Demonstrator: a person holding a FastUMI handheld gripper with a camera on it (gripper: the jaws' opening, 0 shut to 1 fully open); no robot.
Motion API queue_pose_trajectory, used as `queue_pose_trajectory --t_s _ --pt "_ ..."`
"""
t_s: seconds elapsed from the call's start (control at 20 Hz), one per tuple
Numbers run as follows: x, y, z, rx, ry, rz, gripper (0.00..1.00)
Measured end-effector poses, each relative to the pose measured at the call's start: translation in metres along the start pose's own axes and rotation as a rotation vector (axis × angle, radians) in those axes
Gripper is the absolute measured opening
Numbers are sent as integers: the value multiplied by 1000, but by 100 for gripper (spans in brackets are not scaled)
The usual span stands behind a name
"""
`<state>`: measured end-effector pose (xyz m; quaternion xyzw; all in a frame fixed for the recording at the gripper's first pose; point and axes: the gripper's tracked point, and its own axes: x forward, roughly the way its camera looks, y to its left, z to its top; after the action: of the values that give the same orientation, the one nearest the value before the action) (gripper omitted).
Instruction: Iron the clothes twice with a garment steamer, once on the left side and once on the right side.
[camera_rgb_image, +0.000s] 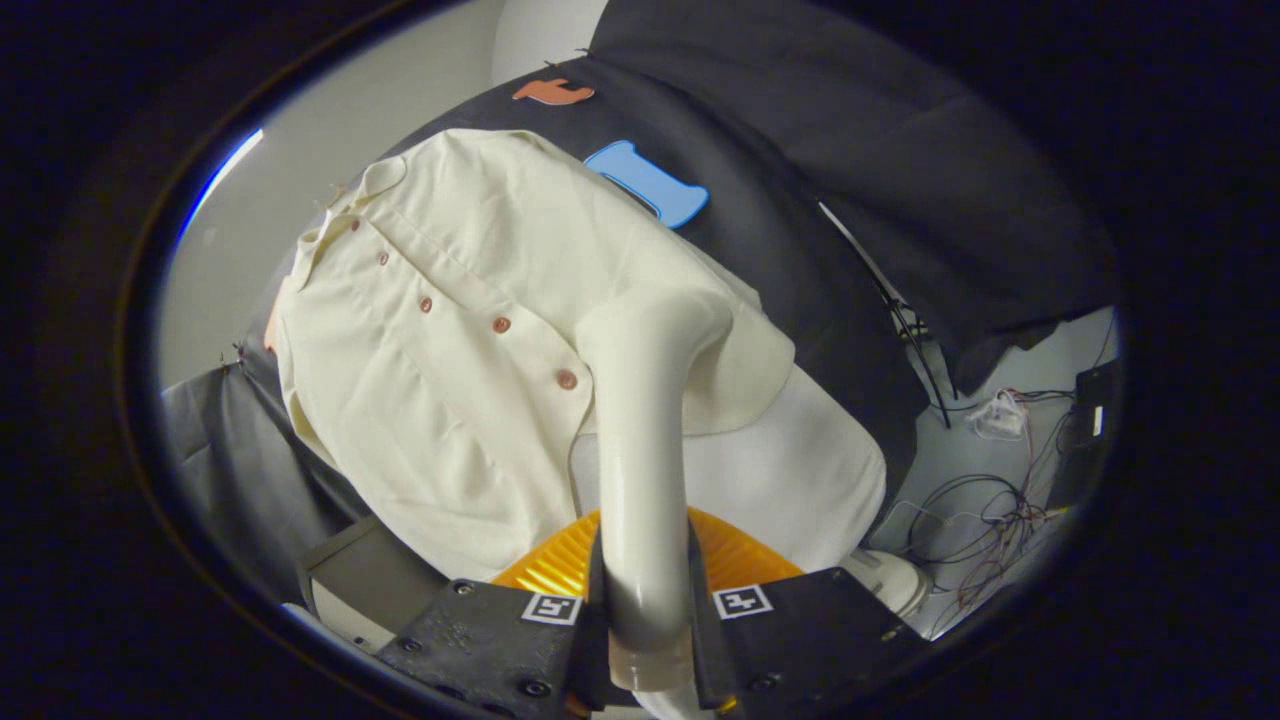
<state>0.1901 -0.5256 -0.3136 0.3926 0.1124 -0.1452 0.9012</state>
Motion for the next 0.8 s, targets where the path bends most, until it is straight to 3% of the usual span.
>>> queue_pose_trajectory --t_s 0.35,0.8 --pt "-67 42 1 -51 -3 21 33" --pt "-166 198 -27 -164 -22 203 33"
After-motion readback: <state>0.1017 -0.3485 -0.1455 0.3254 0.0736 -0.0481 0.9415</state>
